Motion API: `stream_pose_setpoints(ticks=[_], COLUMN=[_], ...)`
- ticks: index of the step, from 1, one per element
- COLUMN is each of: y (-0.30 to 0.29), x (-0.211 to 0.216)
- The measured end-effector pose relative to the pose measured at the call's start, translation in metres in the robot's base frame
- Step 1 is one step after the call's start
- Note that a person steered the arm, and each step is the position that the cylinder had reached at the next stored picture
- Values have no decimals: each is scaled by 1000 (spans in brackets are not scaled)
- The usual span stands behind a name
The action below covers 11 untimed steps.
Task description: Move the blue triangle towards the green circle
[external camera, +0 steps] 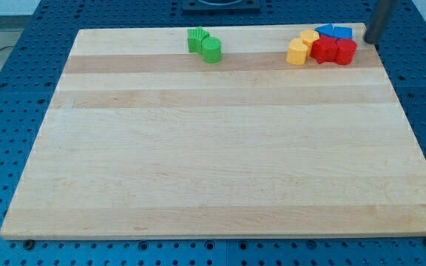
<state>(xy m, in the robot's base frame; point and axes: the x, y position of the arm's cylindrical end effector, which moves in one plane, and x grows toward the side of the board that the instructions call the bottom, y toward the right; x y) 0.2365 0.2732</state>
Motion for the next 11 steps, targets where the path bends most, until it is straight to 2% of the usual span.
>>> stream_pose_setpoints(ticks=[2, 4, 6, 7, 8, 10, 11], y=[-102, -99, -166, -207, -202, -135, -97], x=[-18, -24, -18, 0, 0, -16, -45])
